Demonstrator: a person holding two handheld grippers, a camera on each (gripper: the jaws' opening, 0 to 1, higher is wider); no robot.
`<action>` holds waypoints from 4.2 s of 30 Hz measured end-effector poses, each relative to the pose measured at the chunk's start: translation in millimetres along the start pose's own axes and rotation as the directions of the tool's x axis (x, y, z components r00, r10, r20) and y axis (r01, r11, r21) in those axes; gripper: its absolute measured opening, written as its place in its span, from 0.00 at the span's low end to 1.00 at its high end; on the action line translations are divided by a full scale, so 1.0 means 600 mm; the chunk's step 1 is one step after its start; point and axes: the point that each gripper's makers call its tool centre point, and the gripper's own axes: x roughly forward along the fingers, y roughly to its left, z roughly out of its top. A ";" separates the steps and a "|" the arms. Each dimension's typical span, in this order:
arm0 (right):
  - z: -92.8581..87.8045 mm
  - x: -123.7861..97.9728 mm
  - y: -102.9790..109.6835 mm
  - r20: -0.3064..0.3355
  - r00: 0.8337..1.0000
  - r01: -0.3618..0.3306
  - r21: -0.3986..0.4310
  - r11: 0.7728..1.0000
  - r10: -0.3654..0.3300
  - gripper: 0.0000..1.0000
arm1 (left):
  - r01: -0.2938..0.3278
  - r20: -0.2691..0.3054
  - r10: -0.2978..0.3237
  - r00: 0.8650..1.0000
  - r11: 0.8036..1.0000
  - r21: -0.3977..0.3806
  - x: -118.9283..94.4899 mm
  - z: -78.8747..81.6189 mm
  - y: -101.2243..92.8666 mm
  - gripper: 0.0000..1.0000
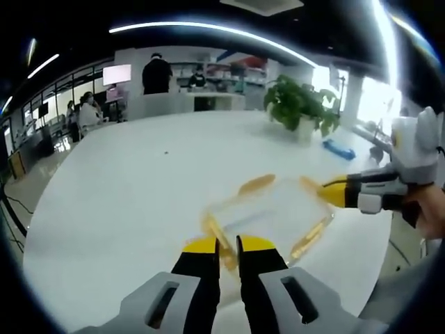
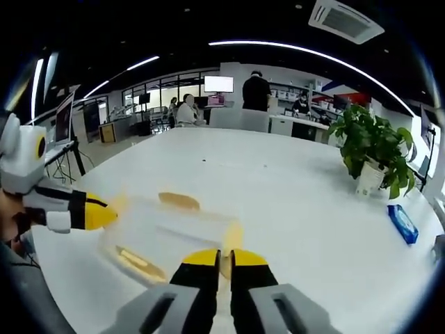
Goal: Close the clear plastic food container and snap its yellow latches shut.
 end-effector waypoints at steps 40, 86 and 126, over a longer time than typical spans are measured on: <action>0.000 -0.001 -0.008 0.020 1.000 0.000 0.095 0.995 -0.002 0.02 | -0.003 0.009 0.003 1.000 1.000 -0.023 -0.005 -0.002 0.010 0.08; -0.012 0.016 -0.001 0.005 0.988 -0.152 0.218 0.964 0.155 0.23 | 0.048 -0.027 -0.056 0.998 0.975 -0.218 0.003 -0.020 0.016 0.24; -0.016 0.032 0.012 -0.118 0.945 -0.250 0.343 0.905 0.305 0.29 | 0.135 -0.069 -0.168 0.983 0.931 -0.340 0.018 -0.022 0.003 0.22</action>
